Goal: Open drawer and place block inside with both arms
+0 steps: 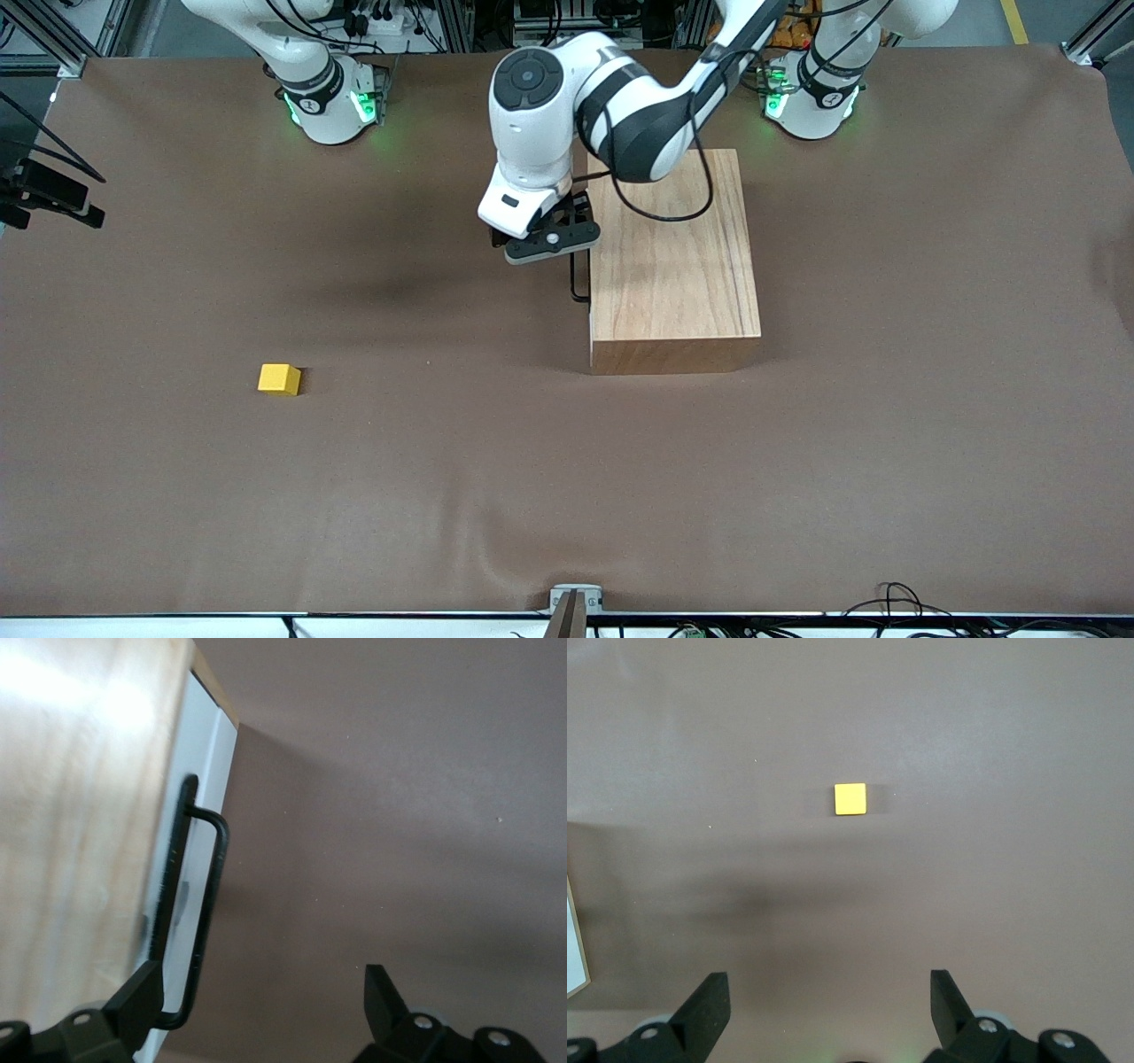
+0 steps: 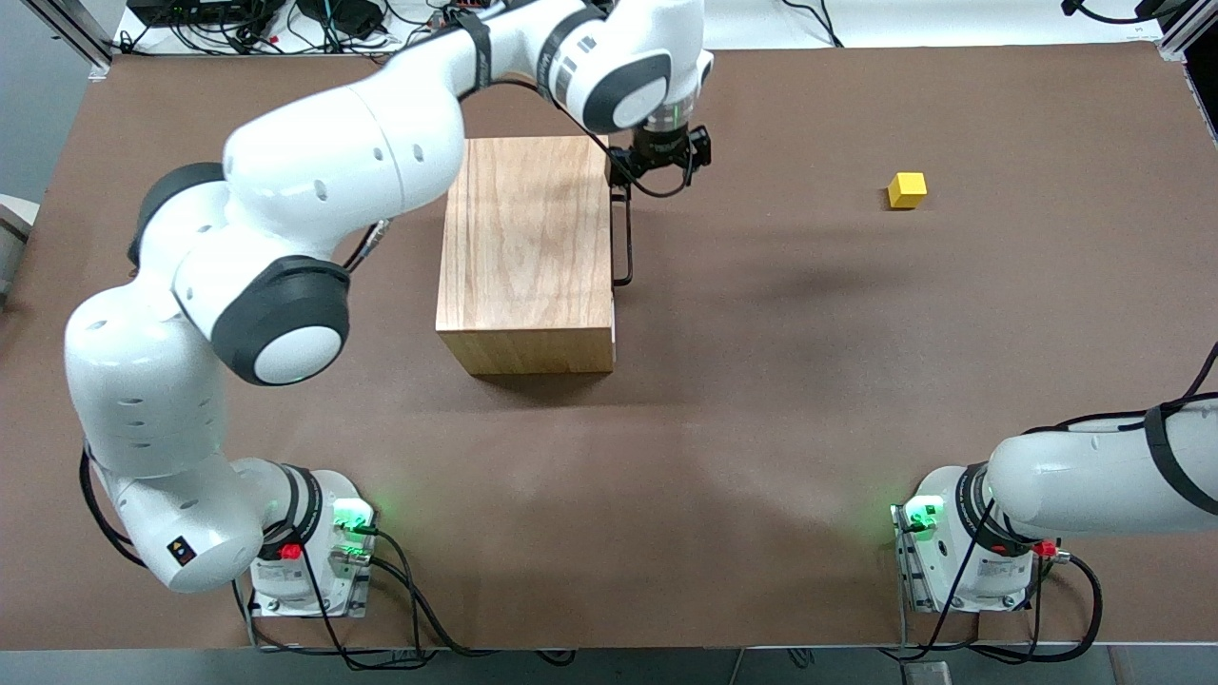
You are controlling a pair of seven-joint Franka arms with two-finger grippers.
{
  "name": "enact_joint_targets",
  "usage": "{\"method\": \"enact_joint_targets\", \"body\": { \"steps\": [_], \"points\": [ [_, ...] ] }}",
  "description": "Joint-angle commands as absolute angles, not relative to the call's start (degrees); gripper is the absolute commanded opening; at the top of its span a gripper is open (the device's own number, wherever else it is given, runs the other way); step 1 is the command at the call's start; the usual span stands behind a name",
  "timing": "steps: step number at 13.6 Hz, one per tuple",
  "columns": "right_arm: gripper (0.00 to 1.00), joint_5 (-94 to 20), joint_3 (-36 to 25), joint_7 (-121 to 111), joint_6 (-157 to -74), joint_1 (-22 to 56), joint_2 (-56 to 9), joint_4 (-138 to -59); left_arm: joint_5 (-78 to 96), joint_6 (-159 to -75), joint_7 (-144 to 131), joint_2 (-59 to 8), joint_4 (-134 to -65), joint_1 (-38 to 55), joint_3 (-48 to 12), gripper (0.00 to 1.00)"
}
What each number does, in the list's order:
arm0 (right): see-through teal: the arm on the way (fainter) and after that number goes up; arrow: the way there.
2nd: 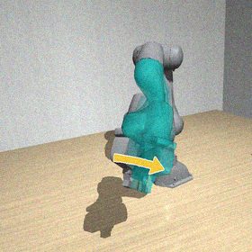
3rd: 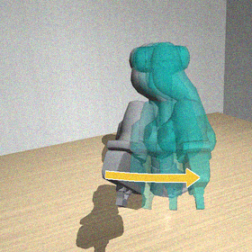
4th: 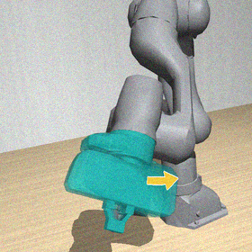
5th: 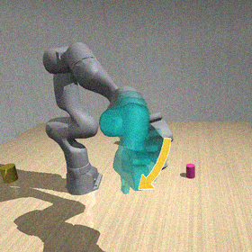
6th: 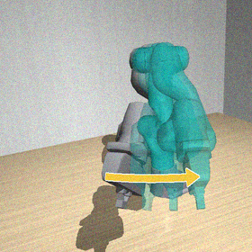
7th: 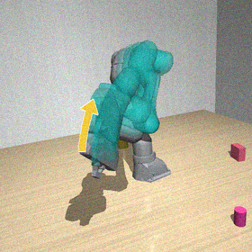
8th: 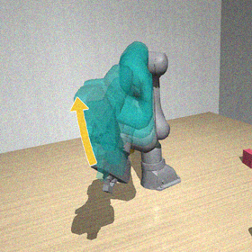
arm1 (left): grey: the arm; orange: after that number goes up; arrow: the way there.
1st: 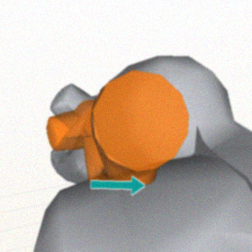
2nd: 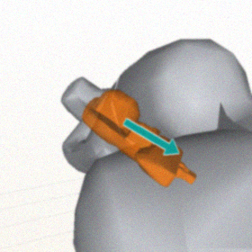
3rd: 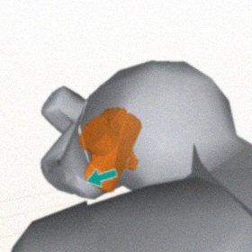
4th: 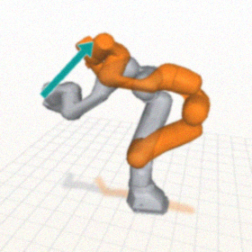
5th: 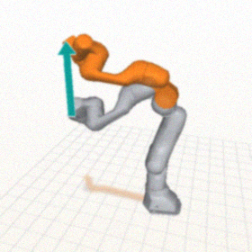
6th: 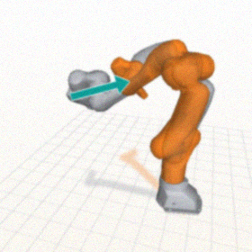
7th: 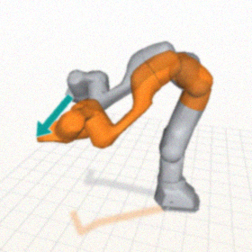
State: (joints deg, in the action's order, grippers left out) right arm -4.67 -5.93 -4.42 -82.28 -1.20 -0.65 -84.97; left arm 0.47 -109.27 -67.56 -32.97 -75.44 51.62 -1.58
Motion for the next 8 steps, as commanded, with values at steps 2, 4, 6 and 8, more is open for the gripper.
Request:
{"method": "enact_joint_targets", "body": {
  "steps": [2, 4, 6, 8],
  "points": [
    [1.00, -5.10, -6.15, -4.75, -82.00, -1.23, -0.35, -84.73, -1.84, -109.16, -69.96, -36.12, -73.39, 53.26, -0.70, 1.00],
    [1.00, -5.10, -6.24, -4.75, -82.09, -1.32, -0.35, -84.73, -6.83, -109.33, -70.14, -38.23, -72.95, 55.71, -0.01, 1.00],
    [1.00, -5.19, -6.15, -4.75, -82.00, -1.23, -0.35, -84.73, -7.20, -109.25, -69.53, -38.06, -73.21, 55.99, 0.09, 1.00],
    [1.00, -5.10, -6.24, -4.75, -82.18, -1.23, -0.35, -84.73, -7.21, -108.90, -69.43, -38.50, -73.21, 56.42, -0.09, 1.00]
  ]
}}
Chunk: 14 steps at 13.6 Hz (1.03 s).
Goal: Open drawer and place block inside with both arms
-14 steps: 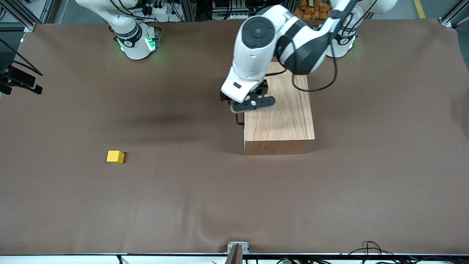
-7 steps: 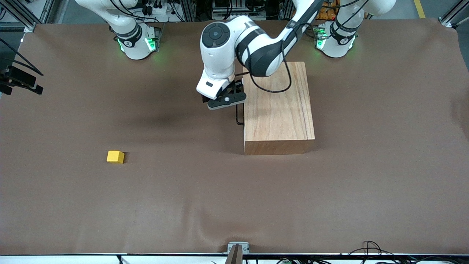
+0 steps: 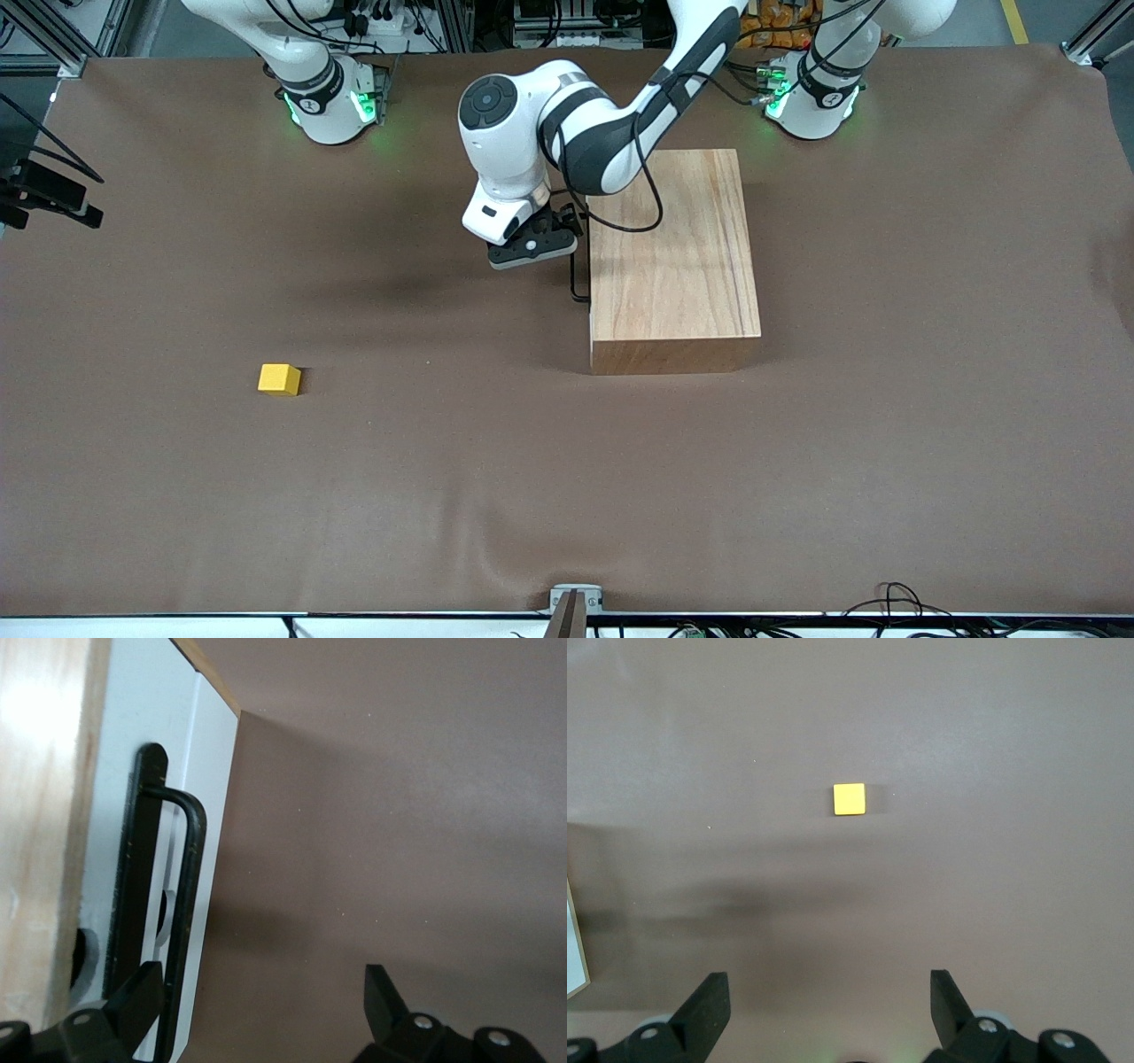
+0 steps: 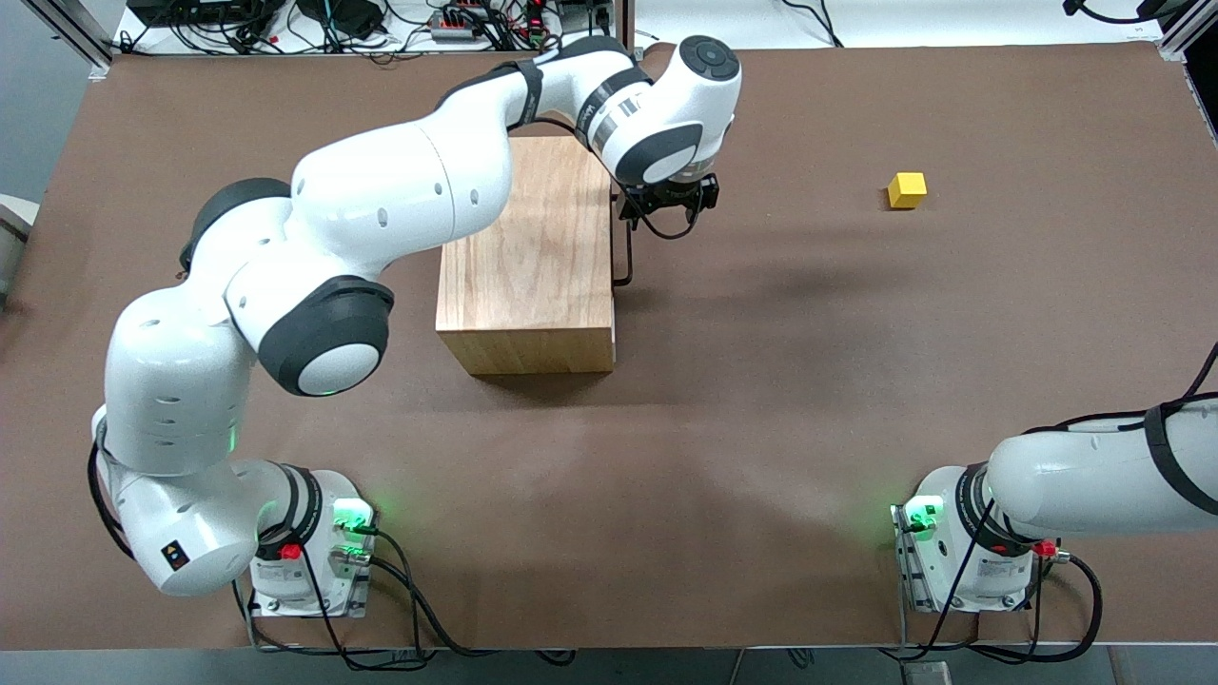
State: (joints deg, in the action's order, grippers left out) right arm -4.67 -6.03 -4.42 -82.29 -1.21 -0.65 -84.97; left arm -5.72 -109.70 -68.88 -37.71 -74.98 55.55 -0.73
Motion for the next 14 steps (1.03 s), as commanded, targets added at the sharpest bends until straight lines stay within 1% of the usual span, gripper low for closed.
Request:
{"method": "enact_joint_targets", "body": {
  "steps": [1, 4, 14],
  "points": [
    [1.00, -5.10, -6.24, -4.75, -82.35, -1.40, -0.35, -84.64, -7.47, -108.29, -69.26, -38.41, -73.30, 56.43, -0.09, 1.00],
    [1.00, -5.01, -6.33, -4.75, -82.27, -1.23, -0.35, -84.73, -9.31, -106.79, -67.33, -38.67, -73.56, 57.04, -0.26, 1.00],
    [1.00, -5.01, -6.33, -4.75, -82.35, -1.41, -0.44, -84.64, -9.75, -105.56, -62.58, -40.16, -74.44, 57.13, -0.26, 1.00]
  ]
}}
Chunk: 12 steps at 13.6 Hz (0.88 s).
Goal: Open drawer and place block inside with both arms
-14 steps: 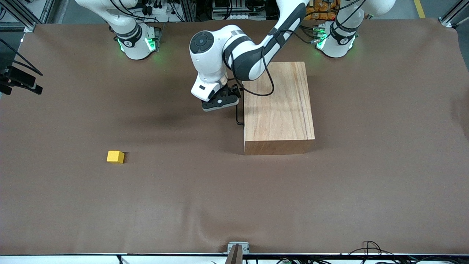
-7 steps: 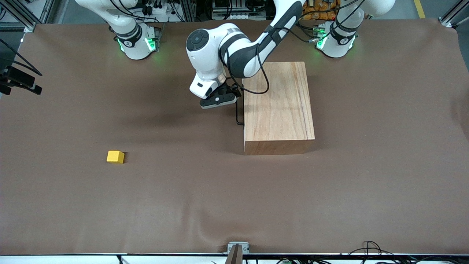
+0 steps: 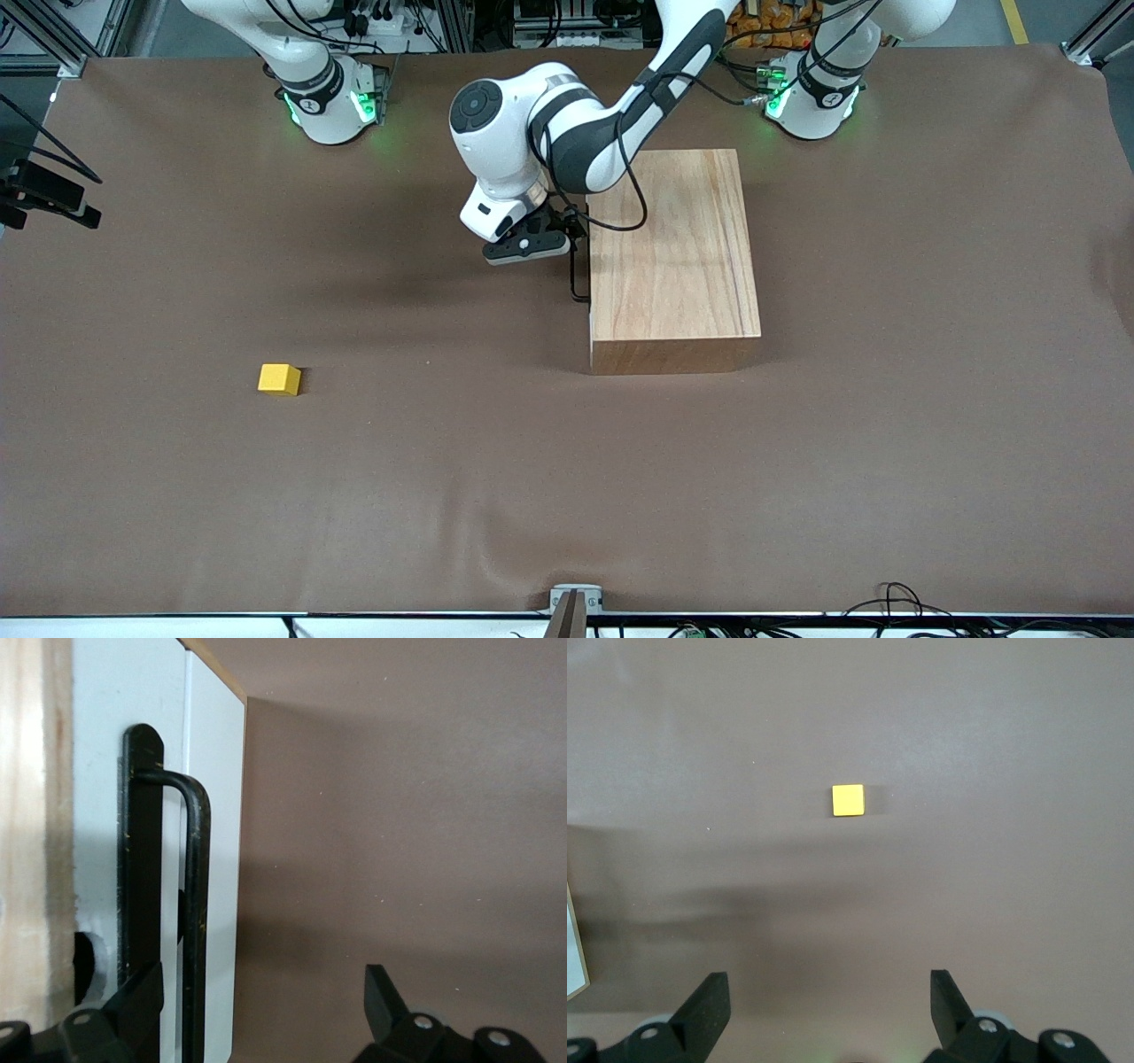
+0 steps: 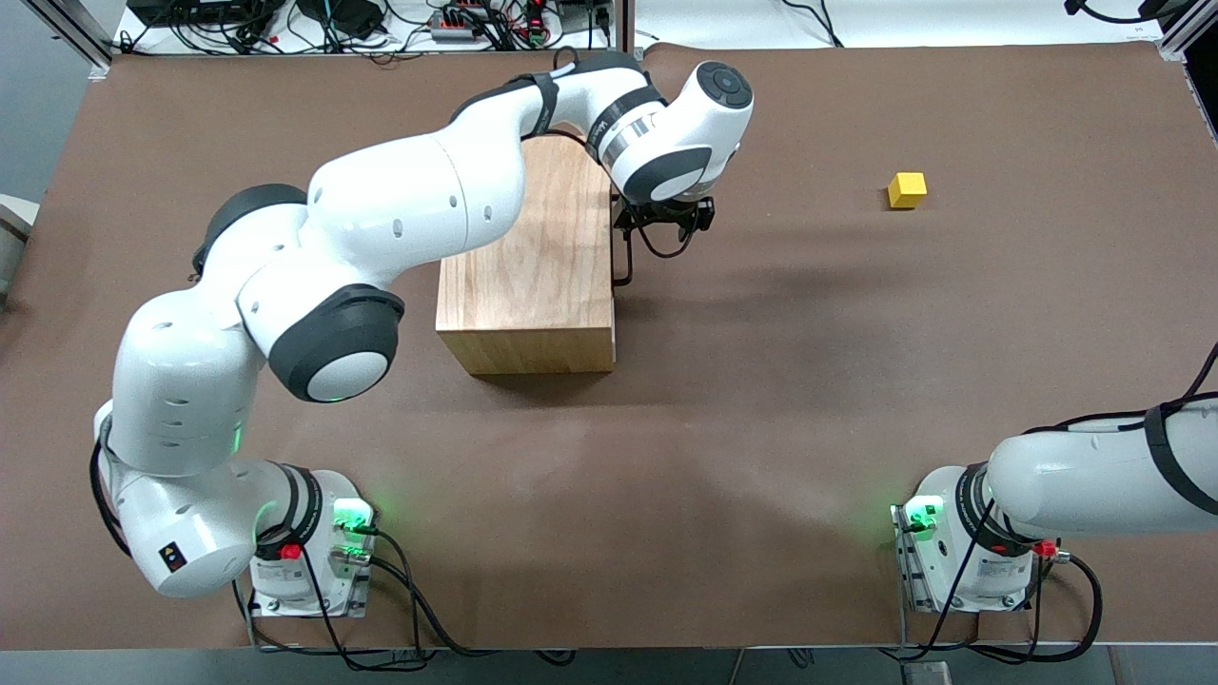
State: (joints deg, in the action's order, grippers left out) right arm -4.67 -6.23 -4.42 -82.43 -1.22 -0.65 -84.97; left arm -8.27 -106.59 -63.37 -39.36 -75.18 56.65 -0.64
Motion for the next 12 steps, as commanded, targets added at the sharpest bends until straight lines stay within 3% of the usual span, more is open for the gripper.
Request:
{"method": "enact_joint_targets", "body": {
  "steps": [1, 12],
  "points": [
    [1.00, -5.01, -6.33, -4.75, -82.61, -1.23, -0.44, -84.55, -9.76, -105.21, -62.49, -40.25, -74.53, 57.13, -0.26, 1.00],
    [1.00, -4.83, -6.15, -4.75, -82.71, -0.97, -0.35, -84.55, -9.32, -107.57, -60.56, -42.10, -74.09, 57.04, -0.17, 1.00]
  ]
}}
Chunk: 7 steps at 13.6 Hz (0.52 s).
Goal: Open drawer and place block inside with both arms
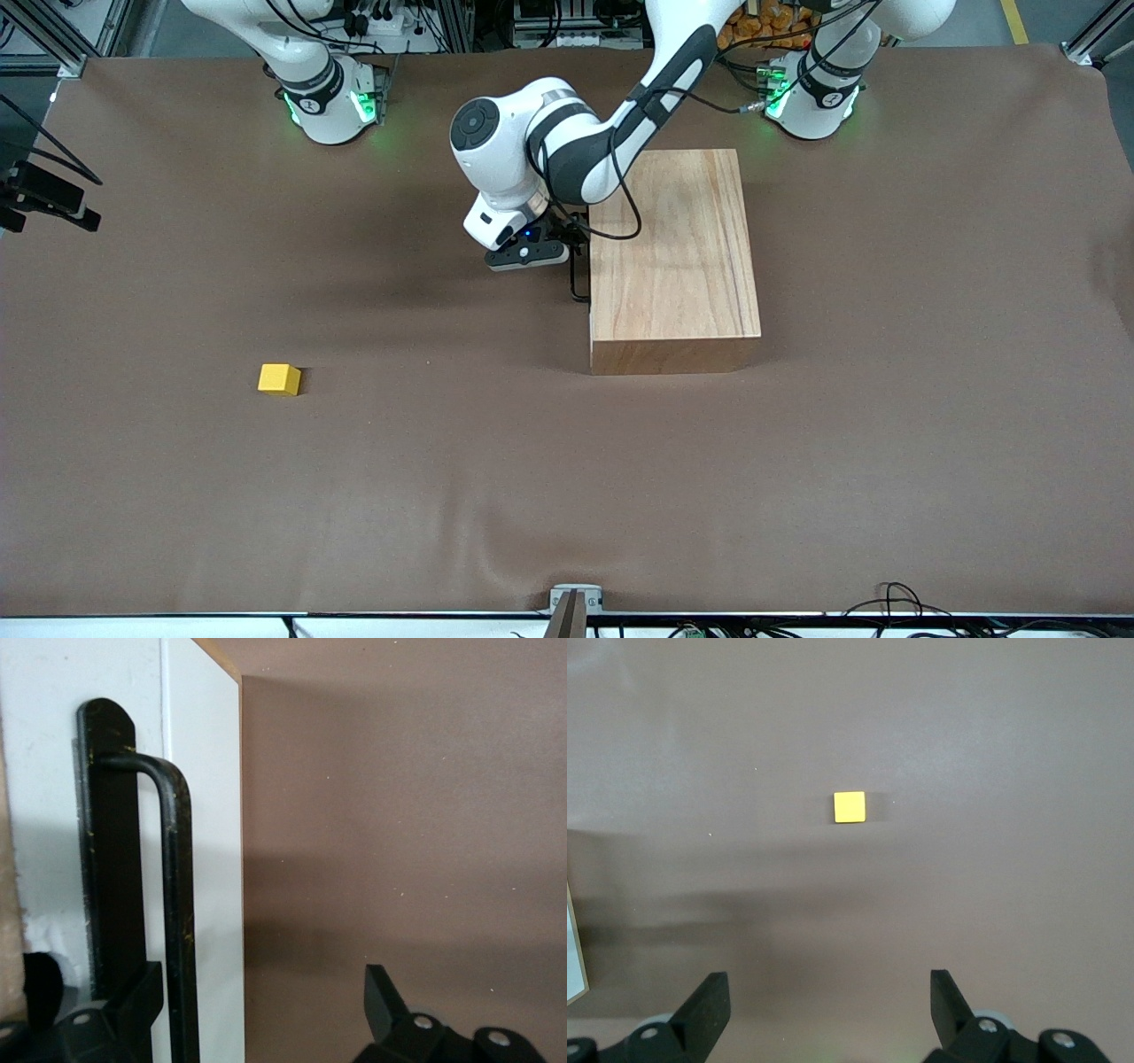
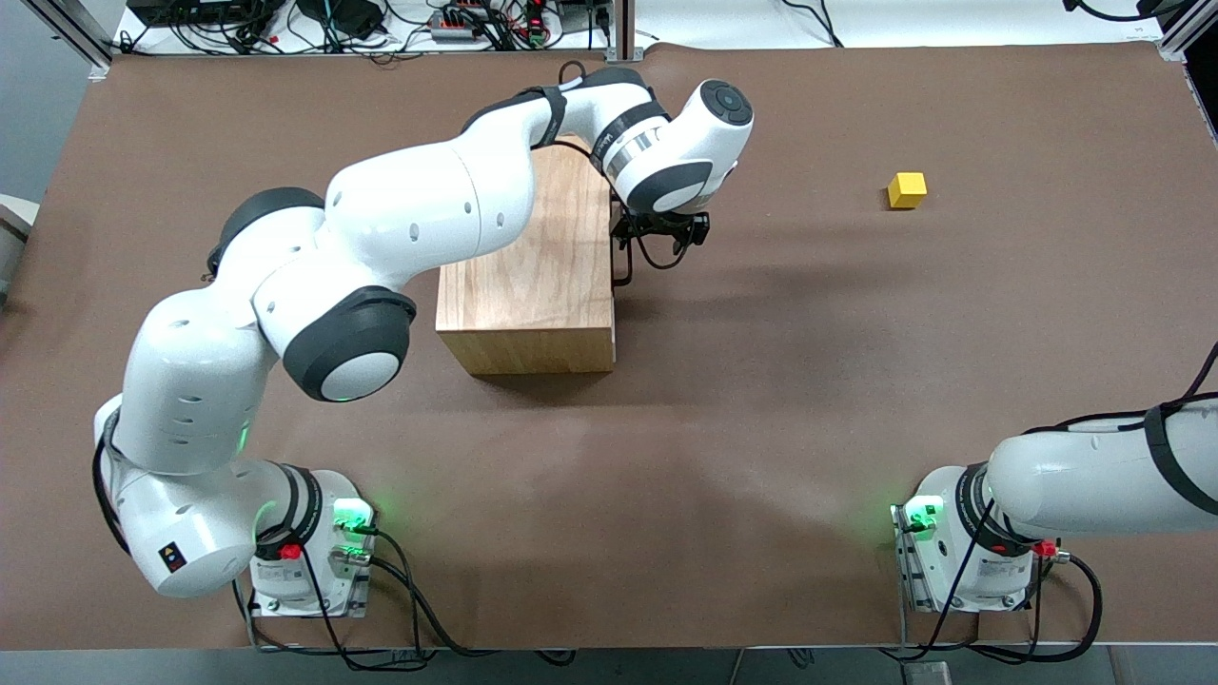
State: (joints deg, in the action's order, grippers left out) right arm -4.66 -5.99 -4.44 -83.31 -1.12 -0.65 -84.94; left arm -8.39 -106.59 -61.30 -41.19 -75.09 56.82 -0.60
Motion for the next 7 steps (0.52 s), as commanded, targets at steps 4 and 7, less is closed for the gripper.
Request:
{"method": "enact_joint_targets", "body": {
  "steps": [4, 7],
  "points": [
    [1.00, -4.83, -6.15, -4.75, -82.79, -0.88, -0.35, -84.55, -9.05, -108.89, -59.85, -41.75, -73.92, 56.95, -0.26, 1.00],
    [1.00, -4.92, -6.15, -4.75, -82.79, -0.79, -0.35, -84.55, -8.97, -110.99, -59.77, -41.75, -73.83, 57.13, -0.44, 1.00]
  ]
}}
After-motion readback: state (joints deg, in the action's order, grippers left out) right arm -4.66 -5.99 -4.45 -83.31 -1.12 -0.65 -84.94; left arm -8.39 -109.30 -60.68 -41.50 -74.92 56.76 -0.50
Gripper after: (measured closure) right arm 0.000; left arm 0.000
